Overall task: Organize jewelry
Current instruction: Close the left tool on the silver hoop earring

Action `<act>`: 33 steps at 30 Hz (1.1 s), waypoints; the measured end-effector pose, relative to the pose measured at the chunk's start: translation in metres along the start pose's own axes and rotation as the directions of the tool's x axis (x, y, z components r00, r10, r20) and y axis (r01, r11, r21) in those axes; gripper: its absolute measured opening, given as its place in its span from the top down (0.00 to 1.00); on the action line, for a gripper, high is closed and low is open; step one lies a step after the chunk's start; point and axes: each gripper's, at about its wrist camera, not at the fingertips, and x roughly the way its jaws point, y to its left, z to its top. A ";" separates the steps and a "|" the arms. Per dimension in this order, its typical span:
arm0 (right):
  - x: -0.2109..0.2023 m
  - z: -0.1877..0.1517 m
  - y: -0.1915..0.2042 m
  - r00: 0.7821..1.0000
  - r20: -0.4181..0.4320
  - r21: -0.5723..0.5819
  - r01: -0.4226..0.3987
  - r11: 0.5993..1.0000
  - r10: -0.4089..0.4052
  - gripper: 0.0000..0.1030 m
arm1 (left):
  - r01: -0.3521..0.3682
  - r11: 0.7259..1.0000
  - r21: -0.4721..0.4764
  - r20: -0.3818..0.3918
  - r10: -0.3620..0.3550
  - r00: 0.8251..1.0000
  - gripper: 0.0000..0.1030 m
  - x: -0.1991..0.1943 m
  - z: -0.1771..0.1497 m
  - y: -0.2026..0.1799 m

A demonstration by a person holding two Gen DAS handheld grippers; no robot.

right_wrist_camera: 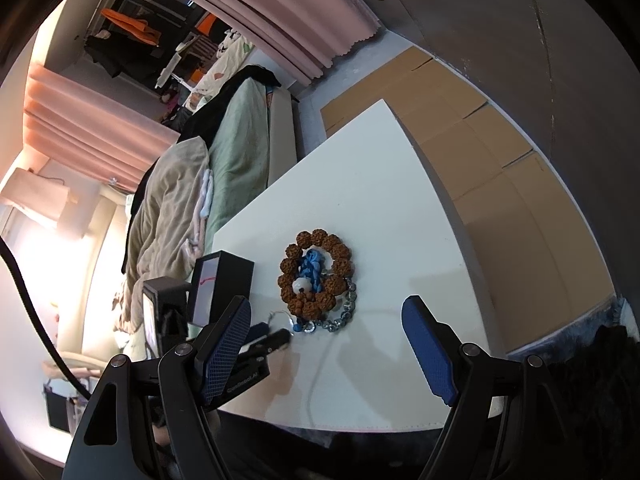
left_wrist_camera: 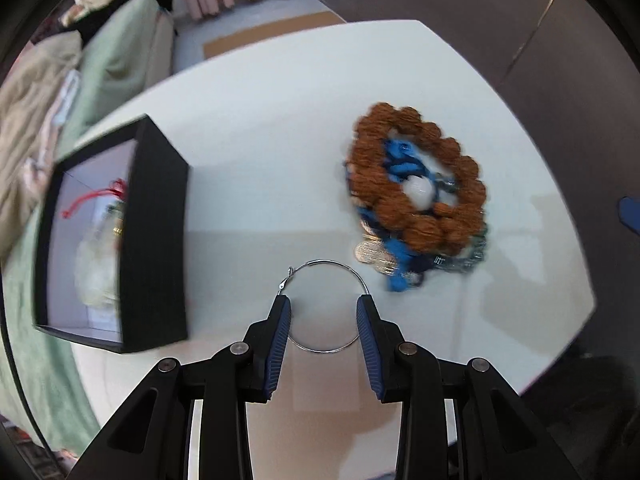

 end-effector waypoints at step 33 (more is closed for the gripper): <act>0.041 0.001 0.006 0.997 -0.070 0.004 0.010 1.000 -0.010 0.41 | 0.027 0.999 0.018 0.117 -0.029 0.993 1.00 -0.034 0.005 0.017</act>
